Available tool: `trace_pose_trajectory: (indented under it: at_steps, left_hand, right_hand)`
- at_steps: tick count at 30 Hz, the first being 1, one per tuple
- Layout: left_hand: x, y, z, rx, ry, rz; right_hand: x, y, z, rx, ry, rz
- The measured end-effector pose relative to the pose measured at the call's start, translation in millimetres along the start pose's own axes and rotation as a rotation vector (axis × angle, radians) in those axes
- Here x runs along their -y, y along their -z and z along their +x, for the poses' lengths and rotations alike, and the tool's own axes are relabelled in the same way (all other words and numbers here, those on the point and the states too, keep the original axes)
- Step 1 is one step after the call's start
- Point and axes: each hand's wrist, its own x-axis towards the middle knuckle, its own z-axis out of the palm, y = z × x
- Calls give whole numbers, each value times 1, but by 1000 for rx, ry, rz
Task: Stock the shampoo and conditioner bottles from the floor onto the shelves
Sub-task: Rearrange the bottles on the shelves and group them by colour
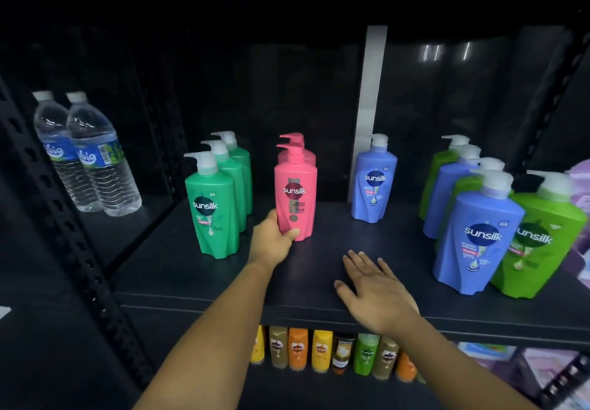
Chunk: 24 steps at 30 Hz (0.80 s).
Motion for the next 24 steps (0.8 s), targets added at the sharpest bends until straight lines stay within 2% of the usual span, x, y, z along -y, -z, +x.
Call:
trace_pose_trajectory:
  at_steps: [17,24]
  left_hand:
    - [17,-9,10,6,43,69]
    - [8,-5,-4,-60,33,214]
  right_hand:
    - [3,2,-2,-6,-26,-6]
    - [5,3,-1,-27,-32,2]
